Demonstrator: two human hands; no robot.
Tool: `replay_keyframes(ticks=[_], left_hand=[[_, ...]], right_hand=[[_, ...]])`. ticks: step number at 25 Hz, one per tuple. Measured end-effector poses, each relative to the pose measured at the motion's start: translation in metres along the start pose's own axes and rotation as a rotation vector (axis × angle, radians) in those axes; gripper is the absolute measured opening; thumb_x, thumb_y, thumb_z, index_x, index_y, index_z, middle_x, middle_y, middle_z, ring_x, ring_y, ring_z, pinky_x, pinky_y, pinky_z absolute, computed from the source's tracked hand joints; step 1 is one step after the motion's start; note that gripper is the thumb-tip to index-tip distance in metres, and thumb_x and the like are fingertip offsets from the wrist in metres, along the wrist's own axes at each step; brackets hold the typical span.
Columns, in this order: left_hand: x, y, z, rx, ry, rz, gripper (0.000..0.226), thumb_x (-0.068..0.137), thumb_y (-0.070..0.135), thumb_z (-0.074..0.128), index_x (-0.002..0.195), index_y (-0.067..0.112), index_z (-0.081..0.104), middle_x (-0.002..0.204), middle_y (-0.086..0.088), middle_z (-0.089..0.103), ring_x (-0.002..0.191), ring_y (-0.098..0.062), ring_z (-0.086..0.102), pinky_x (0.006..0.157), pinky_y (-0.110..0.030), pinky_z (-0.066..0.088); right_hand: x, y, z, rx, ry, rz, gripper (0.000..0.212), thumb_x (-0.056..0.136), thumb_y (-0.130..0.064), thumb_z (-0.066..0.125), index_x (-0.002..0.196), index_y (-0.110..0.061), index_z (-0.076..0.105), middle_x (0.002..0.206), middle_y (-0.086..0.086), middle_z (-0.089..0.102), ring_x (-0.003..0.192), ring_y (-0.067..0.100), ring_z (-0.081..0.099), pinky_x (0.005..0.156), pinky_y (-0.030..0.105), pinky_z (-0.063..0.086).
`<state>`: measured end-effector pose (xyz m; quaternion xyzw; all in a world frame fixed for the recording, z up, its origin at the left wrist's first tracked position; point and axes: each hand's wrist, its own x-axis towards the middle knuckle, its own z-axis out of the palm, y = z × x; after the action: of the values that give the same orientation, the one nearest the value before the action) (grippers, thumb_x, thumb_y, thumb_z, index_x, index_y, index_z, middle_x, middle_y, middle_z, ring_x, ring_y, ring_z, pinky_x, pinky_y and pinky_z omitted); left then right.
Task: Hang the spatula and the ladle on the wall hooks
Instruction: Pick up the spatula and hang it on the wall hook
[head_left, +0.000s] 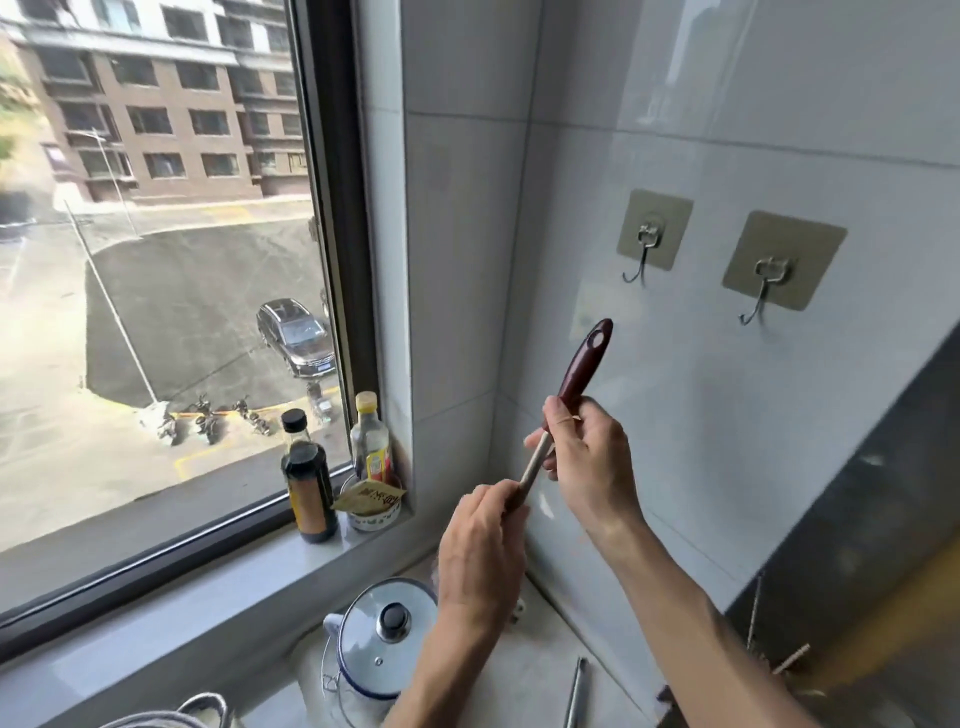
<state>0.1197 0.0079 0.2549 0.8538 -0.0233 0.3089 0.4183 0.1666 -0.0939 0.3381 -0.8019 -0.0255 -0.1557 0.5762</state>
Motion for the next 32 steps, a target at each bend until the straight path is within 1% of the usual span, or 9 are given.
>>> replay_keyframes(ticks=[4,7,10,13,16,20,25,29,32], left_hand=[[0.038,0.029,0.007,-0.021,0.03,-0.024,0.012,0.085,0.013,0.067,0.095,0.018,0.064,0.087,0.001,0.067,0.082,-0.022,0.059,0.071,-0.027,0.039],[0.052,0.045,0.019,-0.046,0.028,-0.044,0.01,0.088,0.016,0.063,0.096,0.02,0.061,0.089,0.004,0.066,0.084,-0.02,0.059,0.073,-0.032,0.045],[0.062,0.047,0.032,-0.053,0.015,-0.058,0.011,0.088,0.016,0.063,0.098,0.02,0.062,0.09,0.004,0.067,0.086,-0.02,0.06,0.074,-0.034,0.048],[0.064,0.04,0.044,-0.034,-0.005,-0.075,0.012,0.088,0.016,0.064,0.1,0.019,0.063,0.091,0.004,0.068,0.086,-0.02,0.061,0.074,-0.032,0.047],[0.067,0.036,0.054,-0.03,-0.022,-0.069,0.013,0.088,0.015,0.064,0.1,0.02,0.063,0.092,0.005,0.068,0.086,-0.019,0.061,0.074,-0.033,0.048],[0.072,0.033,0.066,-0.027,-0.037,-0.084,0.012,0.086,0.015,0.065,0.096,0.022,0.062,0.087,0.007,0.067,0.081,-0.016,0.06,0.071,-0.032,0.047],[0.079,0.037,0.084,-0.141,-0.085,-0.21,0.009,0.085,0.018,0.063,0.084,0.026,0.06,0.077,0.01,0.068,0.074,-0.011,0.06,0.07,-0.037,0.052],[0.095,0.039,0.103,-0.182,-0.111,-0.204,0.01,0.084,0.013,0.062,0.085,0.022,0.059,0.076,0.005,0.07,0.072,-0.018,0.062,0.069,-0.041,0.052],[0.101,0.033,0.114,-0.177,-0.129,-0.195,0.007,0.086,0.017,0.062,0.087,0.022,0.058,0.078,0.004,0.071,0.075,-0.021,0.063,0.071,-0.042,0.053]], right_hand=[[0.033,-0.036,-0.016,-0.085,0.011,-0.062,0.032,0.097,-0.04,0.047,0.077,-0.017,0.058,0.068,0.001,0.075,0.063,0.023,0.065,0.073,0.056,0.056],[0.05,-0.047,-0.022,-0.181,0.062,-0.093,0.032,0.098,-0.038,0.046,0.078,-0.015,0.058,0.067,-0.001,0.074,0.07,0.024,0.068,0.076,0.048,0.055],[0.064,-0.049,-0.026,-0.27,0.092,-0.092,0.031,0.099,-0.037,0.044,0.084,-0.015,0.059,0.069,-0.003,0.074,0.074,0.023,0.068,0.074,0.04,0.052],[0.069,-0.041,-0.024,-0.299,0.07,-0.042,0.031,0.1,-0.036,0.044,0.086,-0.013,0.06,0.072,-0.002,0.075,0.076,0.023,0.068,0.073,0.039,0.051],[0.075,-0.031,-0.024,-0.31,0.104,-0.031,0.032,0.099,-0.038,0.044,0.088,-0.013,0.06,0.073,-0.001,0.076,0.077,0.024,0.068,0.073,0.038,0.051],[0.084,-0.02,-0.027,-0.287,0.089,-0.015,0.031,0.099,-0.036,0.046,0.088,-0.011,0.06,0.073,0.001,0.076,0.078,0.026,0.069,0.076,0.042,0.053],[0.089,-0.006,-0.031,-0.298,0.094,-0.034,0.031,0.097,-0.036,0.05,0.089,-0.009,0.061,0.081,0.006,0.076,0.083,0.03,0.068,0.078,0.046,0.053],[0.086,0.019,-0.039,-0.278,0.118,-0.029,0.014,0.09,-0.023,0.061,0.097,-0.012,0.067,0.089,0.006,0.076,0.086,0.027,0.069,0.079,0.042,0.055],[0.073,0.043,-0.047,-0.248,0.093,-0.002,0.017,0.088,-0.018,0.063,0.104,-0.013,0.065,0.096,0.004,0.076,0.083,0.021,0.07,0.079,0.038,0.056]])
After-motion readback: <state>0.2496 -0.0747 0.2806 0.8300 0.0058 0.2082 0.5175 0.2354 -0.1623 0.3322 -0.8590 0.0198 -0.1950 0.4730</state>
